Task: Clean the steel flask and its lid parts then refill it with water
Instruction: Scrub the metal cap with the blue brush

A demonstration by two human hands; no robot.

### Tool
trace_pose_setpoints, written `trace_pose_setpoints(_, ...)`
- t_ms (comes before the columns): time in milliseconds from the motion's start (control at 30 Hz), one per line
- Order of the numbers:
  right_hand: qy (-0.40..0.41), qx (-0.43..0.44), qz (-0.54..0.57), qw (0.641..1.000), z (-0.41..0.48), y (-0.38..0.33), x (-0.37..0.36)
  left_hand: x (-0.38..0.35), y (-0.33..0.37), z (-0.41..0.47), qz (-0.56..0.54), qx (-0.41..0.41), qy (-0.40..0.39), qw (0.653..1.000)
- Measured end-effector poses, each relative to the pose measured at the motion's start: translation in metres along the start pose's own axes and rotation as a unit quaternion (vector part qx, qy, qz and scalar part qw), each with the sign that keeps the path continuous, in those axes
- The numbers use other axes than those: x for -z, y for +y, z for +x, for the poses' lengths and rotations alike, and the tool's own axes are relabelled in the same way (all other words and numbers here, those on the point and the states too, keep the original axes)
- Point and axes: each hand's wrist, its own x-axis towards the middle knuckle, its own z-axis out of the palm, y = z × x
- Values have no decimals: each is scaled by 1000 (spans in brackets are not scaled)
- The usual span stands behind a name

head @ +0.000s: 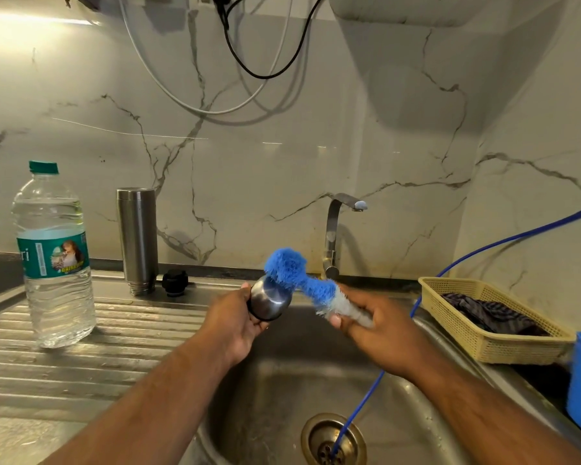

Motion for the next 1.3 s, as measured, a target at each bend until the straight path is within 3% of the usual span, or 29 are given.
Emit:
trace_pose_setpoints(300, -66, -26, 19, 997, 0, 2, 2, 2, 0, 1, 21, -10, 16, 1000)
trace_pose_setpoints(400, -43, -36, 28, 998, 0, 3, 3, 2, -1, 2, 23, -13, 20, 999)
trace_pose_setpoints(500, -77, -26, 13, 997, 0, 3, 1, 1, -1, 2, 41, -21, 17, 999)
trace_pose_setpoints(600, -37, -32, 19, 999, 2, 4, 3, 0, -2, 0, 57, -34, 14, 998)
trace_pose_setpoints(733, -79, -22, -4, 997, 0, 4, 2, 2, -2, -2, 131, -70, -9, 989)
trace_pose_setpoints(833, -16, -33, 9, 999, 2, 7, 3, 4, -2, 3, 190, -117, -6, 975)
trace_pose_setpoints(933, -66, -20, -7, 998, 1, 7, 4, 7, -4, 5, 269, -173, -16, 947)
trace_pose_setpoints(1067, -1, -30, -11, 999, 4, 10, 9, 7, -7, 5, 335, -238, -26, 911)
trace_pose_setpoints(1167, -32, -32, 29, 999, 1, 10, 11, 8, -7, 5, 370, -262, -40, 890)
trace_pose_setpoints(1300, -11, -35, 25, 999, 2, 10, 9, 11, -10, 10, 387, -274, -52, 879)
